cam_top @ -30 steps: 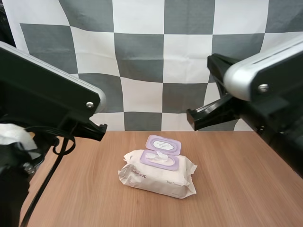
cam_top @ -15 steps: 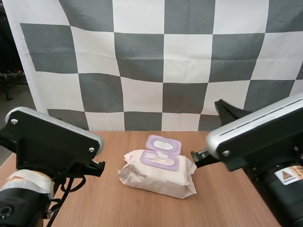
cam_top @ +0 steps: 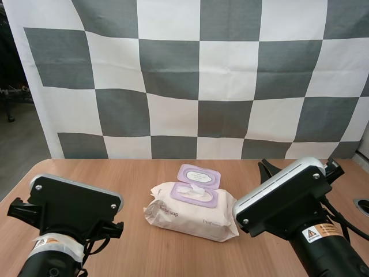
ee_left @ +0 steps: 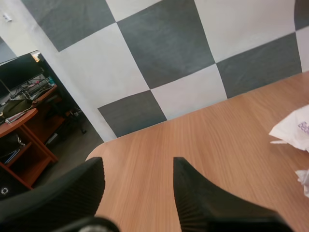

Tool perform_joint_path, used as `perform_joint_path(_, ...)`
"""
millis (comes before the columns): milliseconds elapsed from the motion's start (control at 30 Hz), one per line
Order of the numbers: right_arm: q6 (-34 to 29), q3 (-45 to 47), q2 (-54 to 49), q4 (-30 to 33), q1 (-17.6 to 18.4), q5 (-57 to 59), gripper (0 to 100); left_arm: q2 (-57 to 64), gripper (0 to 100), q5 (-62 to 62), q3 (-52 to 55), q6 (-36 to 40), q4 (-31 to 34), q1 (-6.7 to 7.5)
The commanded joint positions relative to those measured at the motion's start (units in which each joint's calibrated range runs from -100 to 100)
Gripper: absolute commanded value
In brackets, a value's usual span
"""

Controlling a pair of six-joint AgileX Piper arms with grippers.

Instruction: Open the wet wipes lid

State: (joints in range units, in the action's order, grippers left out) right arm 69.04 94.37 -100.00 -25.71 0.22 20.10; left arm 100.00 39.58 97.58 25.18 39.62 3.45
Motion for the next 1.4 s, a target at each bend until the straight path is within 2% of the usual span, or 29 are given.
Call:
perform_joint_path(0,-14.44,0.18,0.0,-5.65,-0.75,5.28,4,0.0,73,0.07,0.01,3.79,-0.74,0.05)
perform_joint_path(100,-20.03,0.18,0.0,-5.65,-1.44,13.55,4,0.0,73,0.28,0.01,7.29,-0.74,0.05)
perform_joint_path(233,-23.08,0.18,0.0,-3.96,-1.66,18.14,4,0.0,73,-1.3,0.01,9.74,-4.87,-0.03)
perform_joint_path(300,-24.21,0.18,0.0,-2.39,-1.77,19.29,4,0.0,73,-1.66,0.01,7.6,-10.88,-0.03)
perform_joint_path(367,-30.91,0.85,0.0,3.86,-2.5,19.5,5,0.0,73,-2.59,0.61,2.74,-17.8,-0.03)
perform_joint_path(467,-32.54,2.04,0.0,7.68,-3.07,19.11,9,0.0,73,-7.34,2.42,-4.06,-26.79,-0.03)
perform_joint_path(500,-33.3,3.99,0.0,11.62,-3.74,16.47,19,0.0,73,-9.79,2.42,-8.41,-31.47,-0.03)
perform_joint_path(567,-33.39,5.63,0.0,12.0,-4.13,13.13,32,0.0,73,-9.62,2.42,-9.49,-33.41,-0.03)
perform_joint_path(767,-33.64,5.63,0.0,7.8,-5.21,10.54,75,0.0,73,-9.95,2.42,-13.49,-38.62,-0.03)
perform_joint_path(867,-33.64,5.63,0.0,6.71,-5.29,11.86,86,0.0,73,-10.09,2.42,-14.28,-39.62,-0.03)
perform_joint_path(1067,-33.64,5.63,0.0,6.71,-5.29,13.62,86,0.0,73,-9.76,2.42,-14.4,-38.77,-0.03)
perform_joint_path(1167,-33.64,5.63,0.0,6.71,-5.29,13.62,79,0.0,73,-9.71,2.42,-14.52,-38.27,-0.03)
perform_joint_path(1233,-33.64,5.63,0.0,5.81,-5.29,13.62,64,0.0,73,-9.71,2.42,-14.52,-38.15,-0.03)
perform_joint_path(1367,-33.64,5.63,0.0,0.25,-5.29,15.06,23,0.0,73,-9.56,2.42,-14.52,-38.17,-0.1)
